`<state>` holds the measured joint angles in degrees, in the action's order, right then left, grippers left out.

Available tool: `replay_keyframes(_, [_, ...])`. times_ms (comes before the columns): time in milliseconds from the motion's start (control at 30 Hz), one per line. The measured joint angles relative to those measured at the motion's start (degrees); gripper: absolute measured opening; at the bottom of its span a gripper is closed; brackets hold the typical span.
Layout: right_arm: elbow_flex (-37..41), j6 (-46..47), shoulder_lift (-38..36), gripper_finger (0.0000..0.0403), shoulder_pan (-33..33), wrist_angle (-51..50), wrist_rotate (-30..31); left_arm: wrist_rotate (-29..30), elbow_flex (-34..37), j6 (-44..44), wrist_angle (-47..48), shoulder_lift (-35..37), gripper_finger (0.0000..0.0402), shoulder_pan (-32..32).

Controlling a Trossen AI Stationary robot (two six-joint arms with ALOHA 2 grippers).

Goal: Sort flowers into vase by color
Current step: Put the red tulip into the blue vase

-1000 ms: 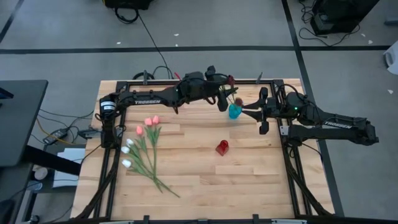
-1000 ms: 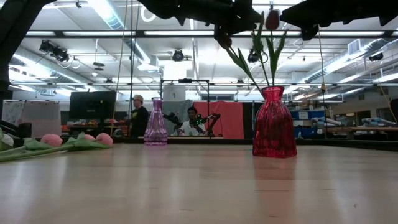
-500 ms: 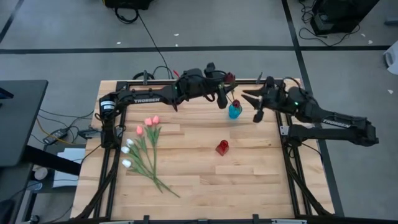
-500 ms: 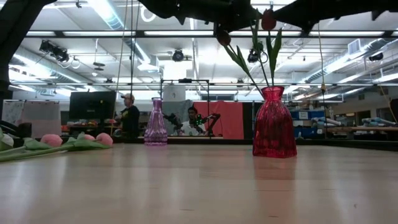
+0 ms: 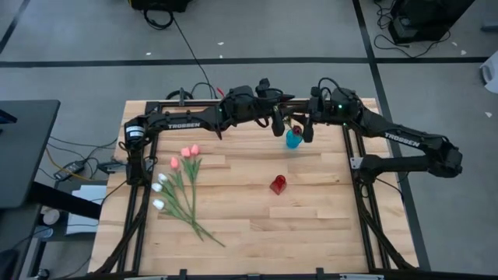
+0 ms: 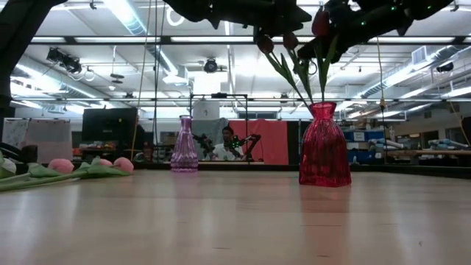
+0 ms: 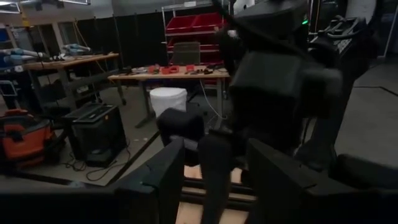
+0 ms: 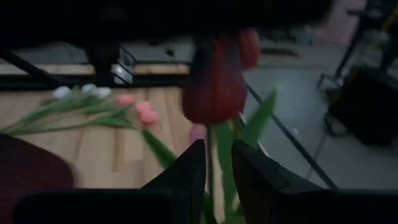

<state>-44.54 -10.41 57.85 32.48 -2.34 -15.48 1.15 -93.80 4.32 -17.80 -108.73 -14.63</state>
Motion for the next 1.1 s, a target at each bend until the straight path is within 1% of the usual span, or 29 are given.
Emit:
replay_keyframes(67, [-0.53, 0.08, -0.37, 0.0091, 0.39, -1.03, 1.90, -0.22, 0.02, 0.23, -0.64, 0.00, 0.0178, 0.00])
replay_keyframes(167, [-1.21, 0.41, -3.51, 0.0091, 0.92, -2.30, 4.06, -1.11, -0.15, 0.51, -2.21, 0.45, 0.0178, 0.00])
replay_keyframes(367, [-1.24, 2.65, -9.72, 0.0091, 1.06, -4.54, 3.63, -1.25, -1.62, 1.09, -2.12, 0.59, 0.0178, 0.00])
replay_keyframes(500, [-1.22, 3.24, -11.13, 0.0091, 0.93, -5.65, 3.65, -3.15, -1.62, -3.08, -1.70, 0.67, 0.0178, 0.39])
replay_keyframes(567, [-1.22, 3.38, -11.39, 0.0091, 0.93, -5.90, 3.63, -4.19, -1.60, -4.01, 0.78, 1.80, 0.0178, 0.60])
replay_keyframes(833, [-1.22, 3.37, -11.53, 0.0091, 0.93, -7.78, 3.39, -4.28, -1.66, -0.59, 15.15, 8.79, 0.0178, 1.61])
replay_keyframes(1100, [-1.20, 4.30, -13.72, 0.0091, 0.93, -8.38, 0.01, -4.35, -1.66, 3.54, 17.21, 11.55, 0.0178, 3.66])
